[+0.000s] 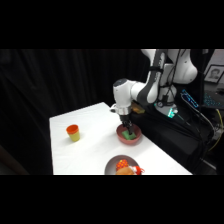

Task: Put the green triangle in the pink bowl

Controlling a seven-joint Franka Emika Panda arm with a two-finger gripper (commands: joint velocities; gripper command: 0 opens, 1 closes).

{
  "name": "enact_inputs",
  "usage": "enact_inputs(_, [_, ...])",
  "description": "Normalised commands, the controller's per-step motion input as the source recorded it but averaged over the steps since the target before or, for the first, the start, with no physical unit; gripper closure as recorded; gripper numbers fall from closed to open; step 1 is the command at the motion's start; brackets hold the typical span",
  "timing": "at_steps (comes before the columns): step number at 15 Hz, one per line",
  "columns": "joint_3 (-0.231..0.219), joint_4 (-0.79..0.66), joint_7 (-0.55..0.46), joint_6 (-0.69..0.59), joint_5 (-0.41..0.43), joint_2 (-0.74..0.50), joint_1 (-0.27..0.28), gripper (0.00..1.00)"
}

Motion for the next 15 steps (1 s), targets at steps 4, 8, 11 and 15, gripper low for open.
enact_inputs(4, [0.002,-0.20,-0.05,-0.23,0.009,-0.50,-0.041,0.00])
enact_inputs(8, [-0.020,-0.20,-0.01,-0.29,-0.037,-0.60,-0.043,0.00])
enact_inputs(11, [-0.032,-0.13,-0.03,-0.31,-0.040,-0.56,-0.059,0.00])
enact_inputs(15, [-0.037,-0.03,-0.02,-0.30,-0.058,-0.47,-0.070,0.00])
